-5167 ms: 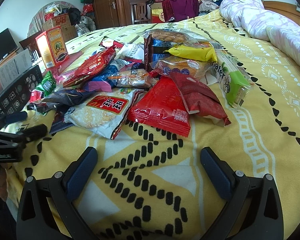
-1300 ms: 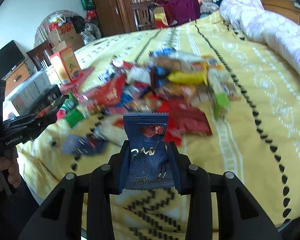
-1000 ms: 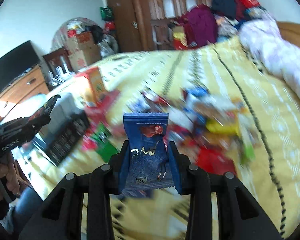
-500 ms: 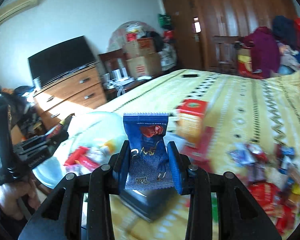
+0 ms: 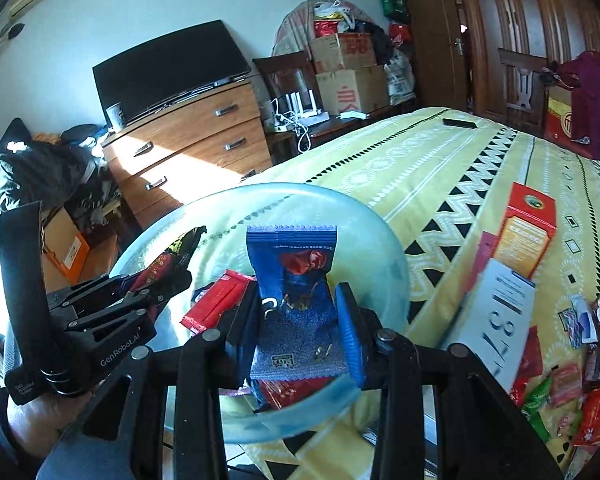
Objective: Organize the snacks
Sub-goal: 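Carry both packets over the glass bowl and open both grippers to drop them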
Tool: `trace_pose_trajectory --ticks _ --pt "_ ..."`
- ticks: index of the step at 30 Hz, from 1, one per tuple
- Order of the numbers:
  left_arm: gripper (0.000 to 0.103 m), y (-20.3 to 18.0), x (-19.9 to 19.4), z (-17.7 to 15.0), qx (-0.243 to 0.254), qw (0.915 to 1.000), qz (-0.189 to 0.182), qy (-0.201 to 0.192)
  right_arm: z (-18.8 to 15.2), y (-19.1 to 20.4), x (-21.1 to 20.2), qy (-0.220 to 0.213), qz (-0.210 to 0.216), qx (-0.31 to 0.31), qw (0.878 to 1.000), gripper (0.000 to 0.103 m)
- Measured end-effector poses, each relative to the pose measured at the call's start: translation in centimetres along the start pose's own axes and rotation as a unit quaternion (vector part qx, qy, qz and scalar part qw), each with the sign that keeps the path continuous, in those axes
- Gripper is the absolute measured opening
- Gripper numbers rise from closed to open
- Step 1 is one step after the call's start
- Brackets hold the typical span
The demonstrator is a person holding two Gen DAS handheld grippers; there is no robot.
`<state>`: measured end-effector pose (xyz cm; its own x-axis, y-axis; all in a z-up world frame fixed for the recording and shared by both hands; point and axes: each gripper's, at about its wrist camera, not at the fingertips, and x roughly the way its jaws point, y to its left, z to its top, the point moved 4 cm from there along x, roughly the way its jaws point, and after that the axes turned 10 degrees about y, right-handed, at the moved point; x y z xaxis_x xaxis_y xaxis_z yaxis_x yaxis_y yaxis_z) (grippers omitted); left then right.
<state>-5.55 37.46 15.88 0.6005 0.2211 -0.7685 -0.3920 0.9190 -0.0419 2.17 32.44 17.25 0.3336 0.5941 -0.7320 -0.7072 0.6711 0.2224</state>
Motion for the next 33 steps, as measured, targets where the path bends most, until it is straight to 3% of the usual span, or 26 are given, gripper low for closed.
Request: trace_pose_trajectory --ticks 27,31,33 --pt "0.023 2.7 1.3 0.3 -0.012 0.9995 -0.012 0.025 1.5 2.8 2.8 0.034 0.013 -0.024 0.999 0.041" --pt "0.024 2.8 1.5 0.2 -0.015 0.9993 -0.007 0.033 1.4 2.8 3.0 0.037 0.013 -0.022 0.999 0.045" --pt "0.031 2.9 1.4 0.2 -0.016 0.9992 -0.003 0.035 1.4 2.7 3.1 0.039 0.016 -0.015 0.999 0.051"
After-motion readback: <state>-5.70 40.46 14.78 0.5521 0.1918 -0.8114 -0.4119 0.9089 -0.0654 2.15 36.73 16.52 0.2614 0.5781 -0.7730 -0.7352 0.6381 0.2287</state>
